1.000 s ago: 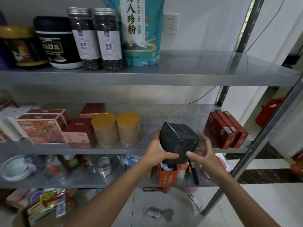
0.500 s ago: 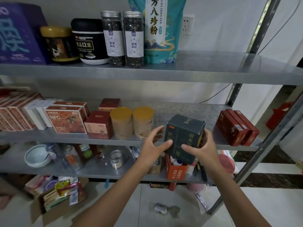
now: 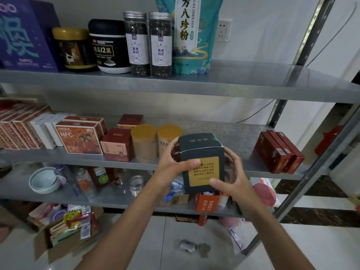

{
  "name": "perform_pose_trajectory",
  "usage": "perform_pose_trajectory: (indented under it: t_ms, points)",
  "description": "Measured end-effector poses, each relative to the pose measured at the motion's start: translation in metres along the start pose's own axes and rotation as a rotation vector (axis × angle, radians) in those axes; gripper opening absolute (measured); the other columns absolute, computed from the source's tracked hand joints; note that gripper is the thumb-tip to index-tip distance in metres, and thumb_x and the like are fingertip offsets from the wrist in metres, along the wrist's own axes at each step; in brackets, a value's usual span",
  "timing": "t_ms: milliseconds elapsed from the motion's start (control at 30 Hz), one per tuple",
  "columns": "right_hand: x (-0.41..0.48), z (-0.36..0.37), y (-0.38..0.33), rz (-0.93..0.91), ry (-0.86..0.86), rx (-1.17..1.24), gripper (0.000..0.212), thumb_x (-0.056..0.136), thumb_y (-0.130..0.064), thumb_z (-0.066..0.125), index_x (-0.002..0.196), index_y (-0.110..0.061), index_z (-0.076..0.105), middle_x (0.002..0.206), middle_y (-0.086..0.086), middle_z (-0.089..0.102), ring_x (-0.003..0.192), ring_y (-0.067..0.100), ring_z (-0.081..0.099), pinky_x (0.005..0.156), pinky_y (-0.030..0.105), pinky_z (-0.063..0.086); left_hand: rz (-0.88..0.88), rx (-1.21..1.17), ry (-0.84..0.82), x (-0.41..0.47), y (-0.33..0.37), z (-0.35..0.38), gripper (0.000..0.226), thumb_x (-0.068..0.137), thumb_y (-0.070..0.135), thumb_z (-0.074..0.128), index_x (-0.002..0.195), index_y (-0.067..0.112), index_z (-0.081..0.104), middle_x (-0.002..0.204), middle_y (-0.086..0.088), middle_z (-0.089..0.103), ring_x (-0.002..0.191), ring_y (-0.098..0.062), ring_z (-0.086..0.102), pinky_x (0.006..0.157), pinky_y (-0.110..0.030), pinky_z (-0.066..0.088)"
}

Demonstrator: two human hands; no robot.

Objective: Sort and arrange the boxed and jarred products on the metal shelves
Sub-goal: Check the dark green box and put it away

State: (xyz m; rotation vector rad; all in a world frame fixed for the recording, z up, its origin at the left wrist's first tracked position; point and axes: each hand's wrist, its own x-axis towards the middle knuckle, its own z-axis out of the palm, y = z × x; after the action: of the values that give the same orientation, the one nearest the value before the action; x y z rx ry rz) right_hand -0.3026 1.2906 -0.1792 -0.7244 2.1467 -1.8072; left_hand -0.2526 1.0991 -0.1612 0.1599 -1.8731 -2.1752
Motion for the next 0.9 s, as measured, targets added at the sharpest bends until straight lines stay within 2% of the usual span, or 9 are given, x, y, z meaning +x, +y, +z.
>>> perform_pose_trajectory:
  t_ms: [100, 200, 333, 400, 500, 567, 700, 800, 900]
  points:
    - [0.009, -0.02, -0.005, 0.114, -0.203, 0.037, 0.111, 0.049, -0.051, 0.086, 0.142, -0.051, 0.025, 0.144, -0.015, 0.046, 0.131, 0.011, 0.048, 0.101, 0.04, 0.05, -0.023, -0.01, -0.123, -0.001, 0.003, 0.0, 0.091, 0.05, 0.03, 0.085, 0.134, 0.028, 0.048, 0.127, -0.007, 0.064, 0.116, -0.025, 0.062, 0.093, -0.044, 0.054]
    - [0.008, -0.015, -0.002, 0.053, -0.088, -0.014, 0.091, 0.044, -0.056, 0.085, 0.124, -0.05, 0.041, 0.121, -0.019, 0.063, 0.113, 0.001, 0.06, 0.075, 0.013, 0.053, -0.052, -0.038, -0.137, 0.001, 0.005, 0.004, 0.095, 0.053, 0.031, 0.083, 0.14, 0.024, 0.045, 0.129, -0.01, 0.063, 0.116, -0.026, 0.063, 0.092, -0.041, 0.055]
    - [0.007, 0.001, 0.006, -0.03, 0.189, 0.057, 0.092, 0.044, -0.048, 0.094, 0.12, -0.042, 0.042, 0.118, -0.016, 0.06, 0.108, -0.003, 0.059, 0.08, 0.02, 0.054, -0.016, 0.096, -0.032, -0.002, 0.007, 0.017, 0.086, 0.067, 0.042, 0.081, 0.142, 0.025, 0.044, 0.129, 0.0, 0.062, 0.113, -0.011, 0.063, 0.085, -0.028, 0.057]
    - [0.009, 0.011, 0.007, -0.071, 0.338, 0.018, 0.099, 0.042, -0.044, 0.095, 0.123, -0.036, 0.038, 0.114, -0.022, 0.055, 0.102, -0.014, 0.055, 0.077, 0.014, 0.052, 0.024, 0.176, -0.001, -0.008, 0.003, 0.032, 0.094, 0.067, 0.042, 0.084, 0.145, 0.031, 0.033, 0.133, 0.009, 0.054, 0.114, 0.003, 0.057, 0.084, -0.022, 0.055]
    - [0.007, 0.028, 0.013, -0.124, 0.452, -0.035, 0.095, 0.048, -0.028, 0.091, 0.123, -0.038, 0.033, 0.111, -0.023, 0.054, 0.102, -0.01, 0.056, 0.078, 0.016, 0.05, 0.024, 0.209, 0.079, -0.01, -0.003, 0.054, 0.129, 0.048, 0.043, 0.089, 0.149, 0.032, 0.011, 0.145, 0.005, 0.038, 0.133, -0.009, 0.04, 0.106, -0.037, 0.045]
    - [0.005, 0.038, 0.017, -0.155, 0.456, -0.029, 0.097, 0.051, -0.02, 0.092, 0.125, -0.036, 0.031, 0.116, -0.014, 0.056, 0.104, -0.001, 0.058, 0.078, 0.017, 0.052, 0.025, 0.186, 0.14, -0.006, -0.005, 0.058, 0.127, 0.049, 0.032, 0.09, 0.147, 0.027, 0.01, 0.143, 0.0, 0.039, 0.134, -0.017, 0.04, 0.11, -0.044, 0.041]
    - [0.002, 0.027, 0.016, -0.152, 0.275, -0.034, 0.098, 0.051, -0.038, 0.089, 0.127, -0.035, 0.028, 0.124, -0.01, 0.054, 0.111, 0.004, 0.058, 0.082, 0.019, 0.053, 0.014, 0.19, 0.164, -0.002, -0.007, 0.047, 0.103, 0.059, 0.018, 0.092, 0.139, 0.029, 0.027, 0.133, 0.006, 0.05, 0.124, -0.013, 0.05, 0.1, -0.038, 0.05]
    - [0.004, -0.007, 0.007, -0.006, -0.008, 0.059, 0.087, 0.049, -0.054, 0.086, 0.119, -0.062, 0.035, 0.123, -0.027, 0.055, 0.115, 0.002, 0.057, 0.078, 0.018, 0.055, 0.0, 0.188, 0.089, 0.002, 0.0, 0.032, 0.097, 0.053, 0.025, 0.092, 0.131, 0.035, 0.036, 0.125, 0.01, 0.056, 0.114, -0.009, 0.057, 0.086, -0.029, 0.055]
    - [0.016, -0.034, -0.002, 0.119, -0.134, 0.213, 0.102, 0.045, -0.052, 0.091, 0.132, -0.058, 0.037, 0.138, -0.006, 0.053, 0.12, 0.018, 0.058, 0.081, 0.029, 0.058, -0.038, 0.152, -0.024, 0.003, 0.004, 0.026, 0.09, 0.049, 0.027, 0.094, 0.121, 0.042, 0.043, 0.119, 0.011, 0.059, 0.106, -0.009, 0.062, 0.079, -0.027, 0.058]
